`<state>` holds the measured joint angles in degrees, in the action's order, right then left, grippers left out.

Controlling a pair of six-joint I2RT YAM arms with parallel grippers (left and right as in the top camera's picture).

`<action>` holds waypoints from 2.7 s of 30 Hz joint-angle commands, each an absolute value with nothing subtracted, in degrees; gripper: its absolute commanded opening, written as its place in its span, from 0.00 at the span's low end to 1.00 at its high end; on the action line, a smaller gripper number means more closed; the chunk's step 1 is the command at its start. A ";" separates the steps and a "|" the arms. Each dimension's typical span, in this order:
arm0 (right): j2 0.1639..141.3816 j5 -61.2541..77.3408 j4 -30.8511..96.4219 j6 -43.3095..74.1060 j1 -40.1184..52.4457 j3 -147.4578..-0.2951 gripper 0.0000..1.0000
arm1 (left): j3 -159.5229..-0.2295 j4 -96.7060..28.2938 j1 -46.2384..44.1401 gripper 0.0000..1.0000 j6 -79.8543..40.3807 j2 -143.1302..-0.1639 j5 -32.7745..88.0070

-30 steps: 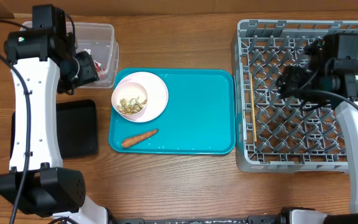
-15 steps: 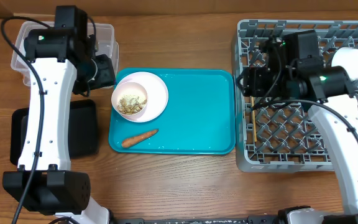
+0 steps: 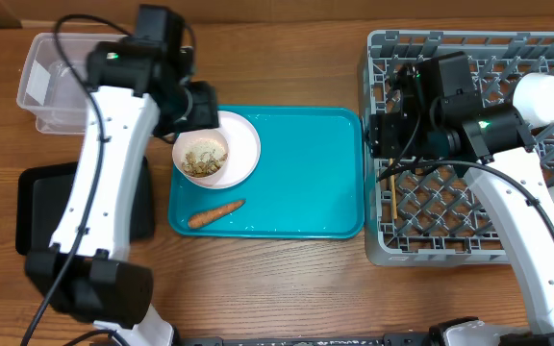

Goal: Sort waste into correct bins and load items into the dishwasher
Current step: 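Grasp the small pink bowl of rice with the left gripper, then lift the pink bowl left and tip the rice onto the black tray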

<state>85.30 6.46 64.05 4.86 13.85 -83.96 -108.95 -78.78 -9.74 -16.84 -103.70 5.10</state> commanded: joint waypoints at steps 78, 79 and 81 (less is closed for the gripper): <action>85.32 -1.43 71.70 10.20 -1.26 -84.71 0.75 | -92.99 -74.81 23.20 0.04 7.64 -108.66 40.62; 85.32 -1.43 71.70 10.04 -1.26 -84.71 0.75 | -91.15 -73.47 24.23 0.04 8.27 -108.66 42.17; 85.32 -1.43 71.70 10.00 -1.26 -84.71 0.75 | -88.14 -71.50 26.09 0.04 10.09 -108.66 45.17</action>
<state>85.30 -1.32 71.81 10.28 -1.10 -83.96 -92.42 -73.30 23.33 4.43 -108.66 36.05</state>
